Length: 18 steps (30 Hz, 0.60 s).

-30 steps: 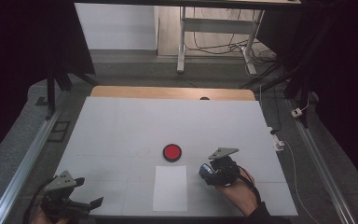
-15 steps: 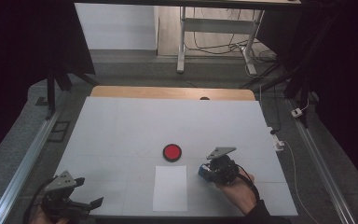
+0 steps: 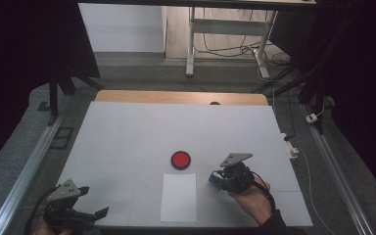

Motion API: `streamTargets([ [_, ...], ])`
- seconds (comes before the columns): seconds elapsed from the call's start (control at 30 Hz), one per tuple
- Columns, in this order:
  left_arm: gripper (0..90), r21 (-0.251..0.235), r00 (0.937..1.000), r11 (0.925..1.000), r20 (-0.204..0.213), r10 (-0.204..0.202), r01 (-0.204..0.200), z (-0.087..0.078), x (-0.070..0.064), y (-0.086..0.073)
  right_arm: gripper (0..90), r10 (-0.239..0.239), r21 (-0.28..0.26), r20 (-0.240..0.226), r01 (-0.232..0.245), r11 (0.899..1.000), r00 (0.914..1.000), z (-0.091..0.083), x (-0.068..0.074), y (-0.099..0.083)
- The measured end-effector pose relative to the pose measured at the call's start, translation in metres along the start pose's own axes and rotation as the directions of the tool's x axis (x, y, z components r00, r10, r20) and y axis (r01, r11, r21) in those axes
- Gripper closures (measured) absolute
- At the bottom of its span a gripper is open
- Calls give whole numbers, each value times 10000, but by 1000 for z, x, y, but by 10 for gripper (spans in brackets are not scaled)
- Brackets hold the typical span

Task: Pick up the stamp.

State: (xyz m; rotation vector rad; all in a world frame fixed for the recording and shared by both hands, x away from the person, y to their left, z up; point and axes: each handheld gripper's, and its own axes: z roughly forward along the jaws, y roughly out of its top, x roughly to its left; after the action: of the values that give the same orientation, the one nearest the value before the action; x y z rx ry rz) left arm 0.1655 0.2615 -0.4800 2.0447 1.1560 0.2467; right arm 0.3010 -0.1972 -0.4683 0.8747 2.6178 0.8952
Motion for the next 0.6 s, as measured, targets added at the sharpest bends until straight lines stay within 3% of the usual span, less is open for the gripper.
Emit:
streamTargets([
  [0.13,6,-2,10000,10000,30,-13,13,0,0,0,702,117,-84,-91,-118,9999,9999,-2,-2,0],
  [0.43,6,8,10000,10000,31,-7,7,0,0,0,701,45,-887,-420,-82,9960,9991,-16,4,3],
  [0.6,6,24,10000,10000,27,-4,4,0,0,0,701,-168,-1142,-540,106,9934,9984,-20,8,6],
])
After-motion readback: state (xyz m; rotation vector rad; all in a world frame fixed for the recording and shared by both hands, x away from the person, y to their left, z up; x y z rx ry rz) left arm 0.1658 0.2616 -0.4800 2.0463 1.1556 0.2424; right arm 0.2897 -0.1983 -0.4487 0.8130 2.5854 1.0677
